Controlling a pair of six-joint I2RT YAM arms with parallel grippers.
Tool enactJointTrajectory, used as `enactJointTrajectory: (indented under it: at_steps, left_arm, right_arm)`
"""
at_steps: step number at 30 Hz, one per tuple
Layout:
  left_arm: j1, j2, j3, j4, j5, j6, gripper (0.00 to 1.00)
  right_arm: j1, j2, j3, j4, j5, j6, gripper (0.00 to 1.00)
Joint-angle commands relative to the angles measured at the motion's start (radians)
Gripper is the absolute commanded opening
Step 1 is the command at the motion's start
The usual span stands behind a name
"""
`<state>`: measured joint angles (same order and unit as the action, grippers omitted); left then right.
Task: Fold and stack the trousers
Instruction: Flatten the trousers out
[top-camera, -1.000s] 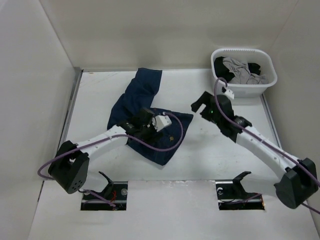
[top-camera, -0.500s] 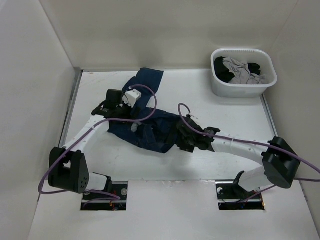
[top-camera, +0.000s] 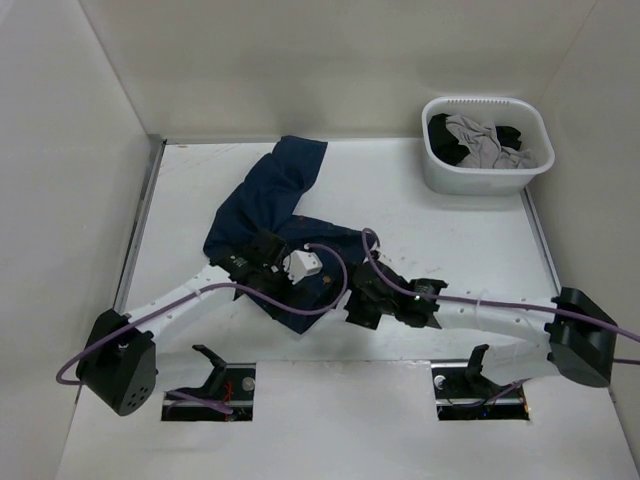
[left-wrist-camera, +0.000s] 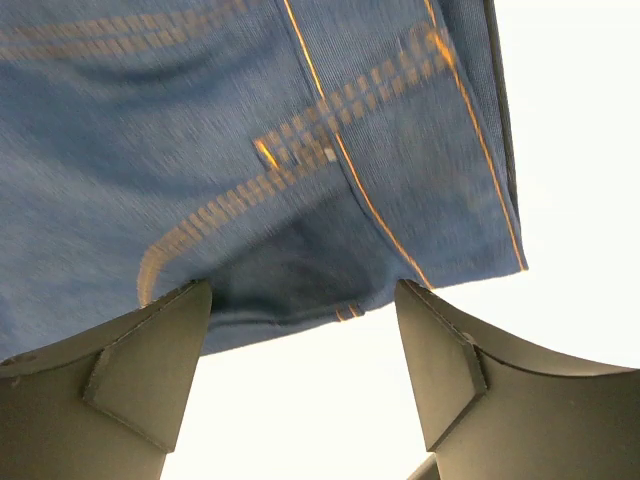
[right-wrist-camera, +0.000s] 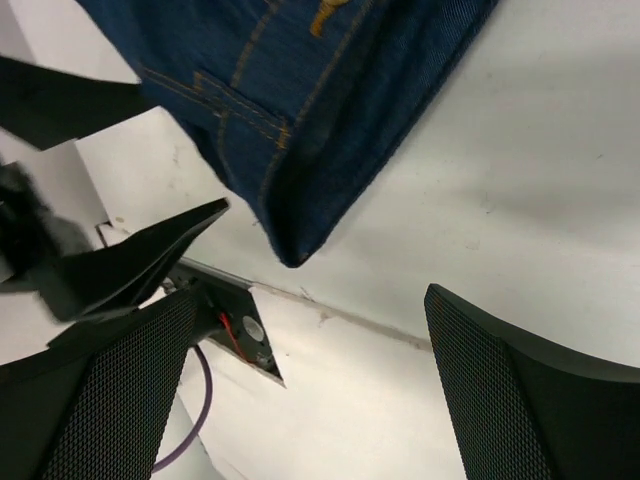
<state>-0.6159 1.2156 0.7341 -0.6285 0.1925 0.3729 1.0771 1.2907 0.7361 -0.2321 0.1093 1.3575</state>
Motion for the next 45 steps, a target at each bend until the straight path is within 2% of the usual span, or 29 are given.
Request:
enactJointTrajectory:
  at_steps: [1, 3, 7, 9, 12, 15, 16, 17, 18, 19, 21, 24, 26, 28, 29, 31, 33, 39, 45]
  left_arm:
    - [0.031, -0.070, 0.016, -0.062, 0.015, 0.017, 0.74]
    - [0.079, -0.094, 0.062, -0.097, 0.030, -0.017, 0.74]
    - [0.182, -0.137, 0.151, -0.178, 0.112, -0.057, 0.75]
    - [0.273, -0.163, 0.183, -0.198, 0.151, -0.066, 0.75]
    - [0.351, -0.171, 0.176, -0.177, 0.131, -0.055, 0.76]
    - [0.416, -0.169, 0.179, -0.154, 0.101, -0.052, 0.75]
    - [0.440, -0.175, 0.191, -0.146, 0.093, -0.051, 0.75]
    - [0.455, -0.180, 0.197, -0.139, 0.091, -0.049, 0.76]
    - [0.484, -0.186, 0.211, -0.122, 0.090, -0.046, 0.76]
    - [0.501, -0.188, 0.220, -0.109, 0.090, -0.046, 0.77]
    - [0.520, -0.174, 0.257, -0.080, 0.087, -0.043, 0.77]
    - [0.476, -0.134, 0.300, -0.065, 0.039, -0.019, 0.77]
    - [0.411, -0.088, 0.324, -0.047, -0.031, -0.008, 0.77]
    - [0.275, -0.015, 0.353, -0.011, -0.114, 0.018, 0.77]
    - [0.234, 0.010, 0.358, 0.004, -0.134, 0.027, 0.77]
    - [0.113, 0.112, 0.369, 0.071, -0.200, 0.079, 0.78]
    - [0.084, 0.197, 0.395, 0.128, -0.232, 0.122, 0.78]
    - [0.042, 0.453, 0.680, 0.165, -0.174, 0.052, 0.79]
    - [0.017, 0.637, 0.843, 0.055, -0.110, -0.019, 0.78]
  right_arm:
    - [0.010, 0.134, 0.046, 0.111, -0.063, 0.052, 1.00]
    - [0.010, 0.224, 0.090, 0.177, -0.082, 0.054, 1.00]
    - [0.010, 0.334, 0.176, 0.201, -0.105, 0.065, 1.00]
    - [0.001, 0.434, 0.256, 0.188, -0.166, 0.075, 0.94]
    - [-0.001, 0.512, 0.270, 0.203, -0.244, 0.133, 0.88]
    - [-0.015, 0.536, 0.194, 0.301, -0.286, 0.232, 0.65]
    - [-0.022, 0.526, 0.169, 0.330, -0.283, 0.245, 0.54]
    - [-0.029, 0.515, 0.151, 0.350, -0.277, 0.255, 0.40]
    - [-0.045, 0.478, 0.111, 0.372, -0.251, 0.267, 0.08]
    - [-0.061, 0.445, 0.083, 0.379, -0.226, 0.262, 0.00]
    - [-0.111, 0.362, 0.030, 0.369, -0.198, 0.221, 0.00]
    - [-0.190, 0.182, -0.049, 0.274, -0.133, 0.137, 0.00]
    - [-0.246, 0.040, -0.079, 0.134, -0.086, 0.046, 0.00]
    - [-0.317, -0.103, -0.086, -0.072, -0.048, -0.117, 0.00]
    - [-0.325, -0.116, -0.086, -0.091, -0.045, -0.133, 0.00]
    - [-0.416, -0.259, -0.119, -0.217, -0.033, -0.245, 0.00]
    - [-0.484, -0.341, -0.164, -0.208, -0.065, -0.268, 0.00]
    - [-0.668, -0.390, -0.239, -0.197, -0.178, -0.357, 0.00]
    - [-0.702, -0.412, -0.259, -0.196, -0.168, -0.367, 0.00]
